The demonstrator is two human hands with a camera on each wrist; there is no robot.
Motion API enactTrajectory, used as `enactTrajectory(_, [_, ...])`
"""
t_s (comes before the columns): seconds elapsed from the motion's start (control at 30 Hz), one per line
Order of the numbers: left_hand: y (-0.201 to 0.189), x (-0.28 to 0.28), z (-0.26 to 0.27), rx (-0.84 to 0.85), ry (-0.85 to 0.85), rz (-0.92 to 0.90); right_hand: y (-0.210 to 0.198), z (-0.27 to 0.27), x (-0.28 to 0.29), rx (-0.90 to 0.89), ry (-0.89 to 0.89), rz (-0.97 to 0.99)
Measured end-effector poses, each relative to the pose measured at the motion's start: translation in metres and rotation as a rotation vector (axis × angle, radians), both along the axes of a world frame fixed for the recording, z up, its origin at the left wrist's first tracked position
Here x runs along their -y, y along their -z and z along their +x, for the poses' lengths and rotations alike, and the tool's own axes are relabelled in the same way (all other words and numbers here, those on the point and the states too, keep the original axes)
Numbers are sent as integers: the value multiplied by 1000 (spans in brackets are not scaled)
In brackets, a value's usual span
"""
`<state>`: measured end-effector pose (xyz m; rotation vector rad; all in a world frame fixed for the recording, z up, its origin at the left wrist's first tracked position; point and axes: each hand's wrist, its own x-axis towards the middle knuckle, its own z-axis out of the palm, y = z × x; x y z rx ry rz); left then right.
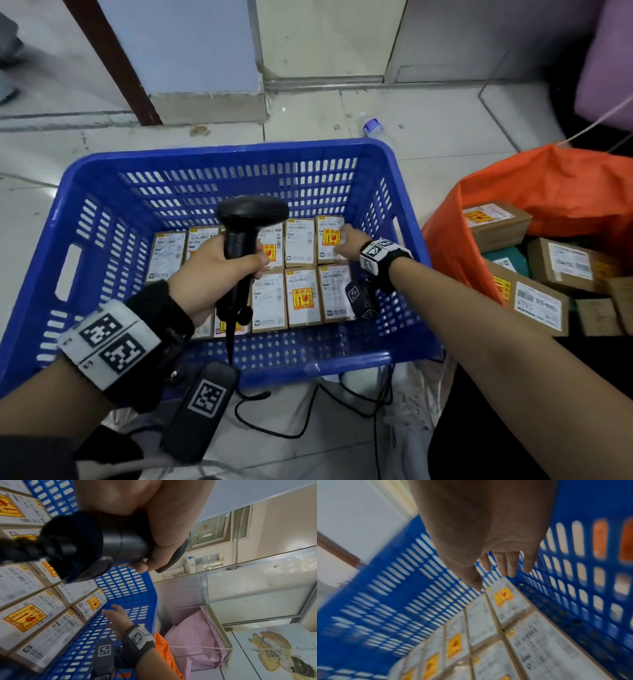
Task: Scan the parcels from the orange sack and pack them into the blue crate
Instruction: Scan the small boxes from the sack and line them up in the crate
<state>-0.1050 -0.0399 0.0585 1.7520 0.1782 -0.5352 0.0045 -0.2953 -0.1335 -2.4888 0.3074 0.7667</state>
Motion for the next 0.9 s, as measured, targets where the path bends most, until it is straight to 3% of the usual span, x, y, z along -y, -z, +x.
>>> enactTrajectory(0.17, [-13,23,-2,22,34,-1,-93,-23,19,257,2,225])
enactTrajectory(0.3, [-29,62,-8,100,92,3,-152,-39,68,538,254,462])
enactTrajectory(0.43, [-45,102,-16,166,204,-11,-181,-58,147,630,479,458])
enactTrajectory(0.53, [-56,134,-24,216,312,-15,-167,-90,233,622,665,242])
enactTrajectory(0.63, [-63,167,-30,233,400,-44,-153,-136,302,456,715,-93])
enactTrajectory(0.7, [-64,186,-32,239,425,-61,-147,-164,336,313,711,-245])
enactTrajectory(0.8, [-61,209,-34,248,480,-72,-123,-194,382,136,839,-442])
enactTrajectory(0.9, [-54,226,-34,241,508,-74,-92,-218,409,79,941,-601])
